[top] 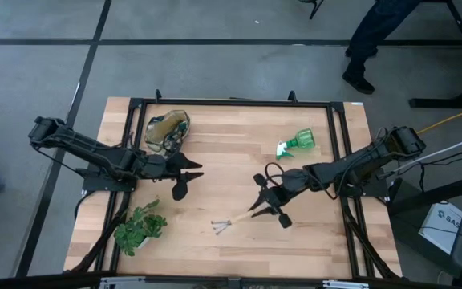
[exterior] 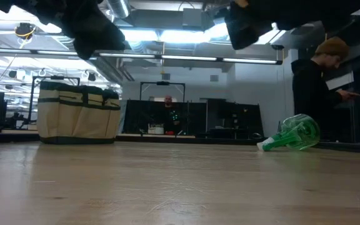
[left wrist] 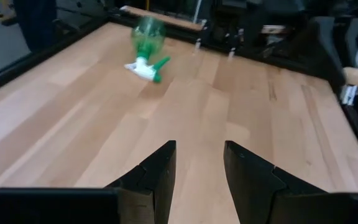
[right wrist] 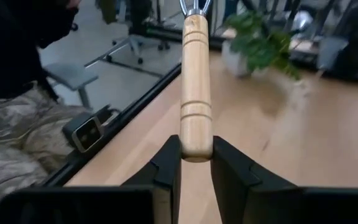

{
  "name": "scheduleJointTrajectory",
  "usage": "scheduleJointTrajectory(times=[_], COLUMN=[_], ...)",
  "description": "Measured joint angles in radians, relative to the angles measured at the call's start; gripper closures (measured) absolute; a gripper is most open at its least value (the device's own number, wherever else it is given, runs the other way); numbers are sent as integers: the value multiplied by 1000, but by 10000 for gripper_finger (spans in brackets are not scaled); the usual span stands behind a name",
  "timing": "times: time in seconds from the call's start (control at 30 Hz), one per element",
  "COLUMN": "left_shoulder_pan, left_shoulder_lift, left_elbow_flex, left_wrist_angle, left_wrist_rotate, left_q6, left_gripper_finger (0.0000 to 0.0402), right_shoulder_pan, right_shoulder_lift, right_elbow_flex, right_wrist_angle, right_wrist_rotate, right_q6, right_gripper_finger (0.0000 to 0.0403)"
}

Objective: Pick & Place Garden tools in Gardening bag
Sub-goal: Put the hand rake into the gardening bag

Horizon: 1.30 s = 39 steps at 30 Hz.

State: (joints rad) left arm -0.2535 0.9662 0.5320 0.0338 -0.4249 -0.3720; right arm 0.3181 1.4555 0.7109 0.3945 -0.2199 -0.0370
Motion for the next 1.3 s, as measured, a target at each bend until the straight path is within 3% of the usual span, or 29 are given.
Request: scheduleJointTrajectory(times=[0.47,0.87,1.07,1.3], left_shoulder_pan=[-3,-41,-38,1], left_shoulder_lift=[159,301,372,472], left_elbow_flex=[0,0,0,1], left_wrist_angle=[207,677,919,1138], left_wrist_rotate=[74,23,26,169], left_q6=[80,472,590,603], left_gripper_finger=[272,272,272,272], right_shoulder_pan=[-106,-148,-149,-150], right_shoulder_lift=[1,1,3,3], right_elbow_flex=[0,0,0,0], right_wrist_angle=[280,476,509,509], right_wrist_rotate=[2,44,59,63], right_q6=[-45,-44,-49,-54], right_gripper_finger=[336,336,336,336])
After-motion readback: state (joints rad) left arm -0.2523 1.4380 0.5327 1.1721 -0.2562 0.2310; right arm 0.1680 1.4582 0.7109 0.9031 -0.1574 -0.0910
